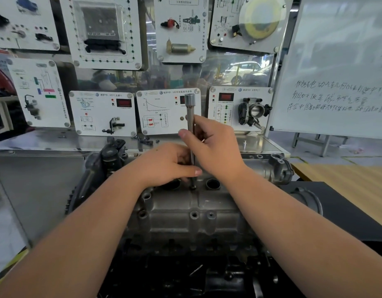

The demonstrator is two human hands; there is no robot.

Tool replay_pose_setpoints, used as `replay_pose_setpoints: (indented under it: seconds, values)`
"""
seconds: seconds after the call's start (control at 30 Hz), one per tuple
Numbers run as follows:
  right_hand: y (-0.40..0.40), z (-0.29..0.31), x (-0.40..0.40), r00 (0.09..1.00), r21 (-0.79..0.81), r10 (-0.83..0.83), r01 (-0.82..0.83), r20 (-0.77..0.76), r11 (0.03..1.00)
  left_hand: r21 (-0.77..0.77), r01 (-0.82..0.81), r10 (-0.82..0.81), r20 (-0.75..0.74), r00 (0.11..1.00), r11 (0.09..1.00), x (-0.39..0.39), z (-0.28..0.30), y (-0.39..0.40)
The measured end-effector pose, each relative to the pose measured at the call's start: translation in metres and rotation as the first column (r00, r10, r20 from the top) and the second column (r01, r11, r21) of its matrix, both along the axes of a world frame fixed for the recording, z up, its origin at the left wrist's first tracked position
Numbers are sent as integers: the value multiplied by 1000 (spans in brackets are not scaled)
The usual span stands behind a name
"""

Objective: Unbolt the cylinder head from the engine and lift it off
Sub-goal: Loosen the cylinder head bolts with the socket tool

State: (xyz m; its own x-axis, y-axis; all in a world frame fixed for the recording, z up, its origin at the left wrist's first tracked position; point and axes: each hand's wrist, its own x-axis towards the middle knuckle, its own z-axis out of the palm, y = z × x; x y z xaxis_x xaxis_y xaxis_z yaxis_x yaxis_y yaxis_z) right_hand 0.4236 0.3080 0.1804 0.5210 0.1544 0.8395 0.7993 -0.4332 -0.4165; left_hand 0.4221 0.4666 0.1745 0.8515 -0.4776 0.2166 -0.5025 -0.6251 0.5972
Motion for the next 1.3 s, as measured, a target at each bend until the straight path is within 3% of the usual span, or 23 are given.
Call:
replay_pose_setpoints:
  seconds: [0.23, 0.47, 0.7, 1.0, 1.3]
  values:
    - [-2, -3, 1, 1000, 50, 12, -12, 1, 999, -3, 59, -59, -26, 998, 998, 2, 0, 3]
    - [1, -3, 0, 998, 159, -24, 32, -55, 987, -5, 18, -18, -7, 1000, 1000, 3, -1, -2]
    - [-1, -1, 0, 999, 87, -32, 35, -39, 996, 25, 56, -56, -11, 998, 998, 3, 0, 2]
    - [3, -1, -3, 998, 161, -42, 48, -39, 986, -2, 47, -48, -4, 999, 999, 3, 0, 0]
    - [2, -2, -1, 993, 122, -114, 108, 42, 987, 31, 76, -76, 0, 997, 997, 6, -1, 1]
